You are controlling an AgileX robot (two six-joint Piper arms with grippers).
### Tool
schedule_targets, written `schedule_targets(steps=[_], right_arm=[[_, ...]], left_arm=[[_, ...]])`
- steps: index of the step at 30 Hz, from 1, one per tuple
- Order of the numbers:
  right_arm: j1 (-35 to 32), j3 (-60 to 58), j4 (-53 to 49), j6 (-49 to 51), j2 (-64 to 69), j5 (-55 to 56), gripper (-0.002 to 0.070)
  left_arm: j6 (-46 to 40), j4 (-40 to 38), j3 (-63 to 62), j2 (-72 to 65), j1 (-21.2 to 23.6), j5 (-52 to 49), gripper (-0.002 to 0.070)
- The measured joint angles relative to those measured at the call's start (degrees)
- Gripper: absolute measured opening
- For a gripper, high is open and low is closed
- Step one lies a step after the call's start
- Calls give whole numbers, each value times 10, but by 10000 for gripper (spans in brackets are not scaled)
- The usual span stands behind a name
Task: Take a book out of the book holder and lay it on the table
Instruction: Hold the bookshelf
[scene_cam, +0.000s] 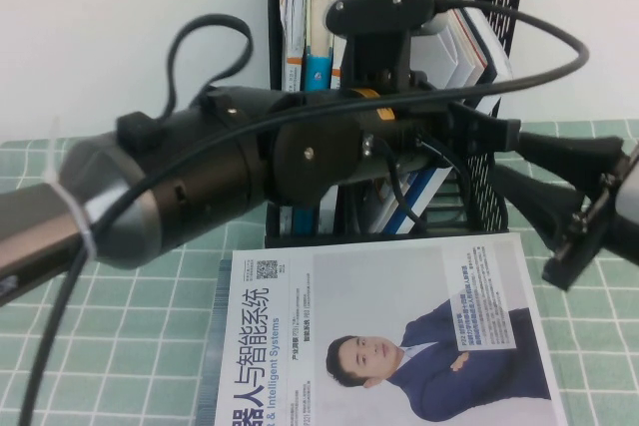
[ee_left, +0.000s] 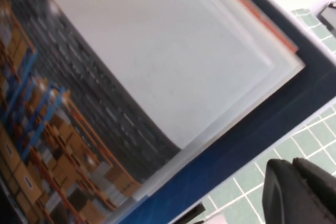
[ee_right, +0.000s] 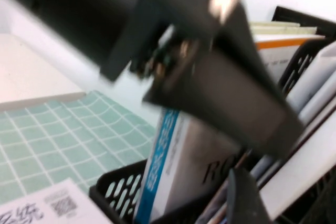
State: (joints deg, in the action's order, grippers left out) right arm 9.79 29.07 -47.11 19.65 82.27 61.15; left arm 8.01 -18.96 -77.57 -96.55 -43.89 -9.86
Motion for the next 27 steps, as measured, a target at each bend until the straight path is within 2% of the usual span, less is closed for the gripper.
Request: schedule_targets(steps=[7,15,23,27], right_arm=[[2,34,5,24,49,-1,333],[2,38,20,28,95,2,333],[17,40,122,30,140,41,334],[34,49,134,31,162,41,334]], left_arm=[[0,-2,0,-28,0,51,-3],[-2,-2,0,-30,0,38,-3],[-3,-5,0,-38,5,91,-3],[-3,-9,0,-44,4,102,-3]])
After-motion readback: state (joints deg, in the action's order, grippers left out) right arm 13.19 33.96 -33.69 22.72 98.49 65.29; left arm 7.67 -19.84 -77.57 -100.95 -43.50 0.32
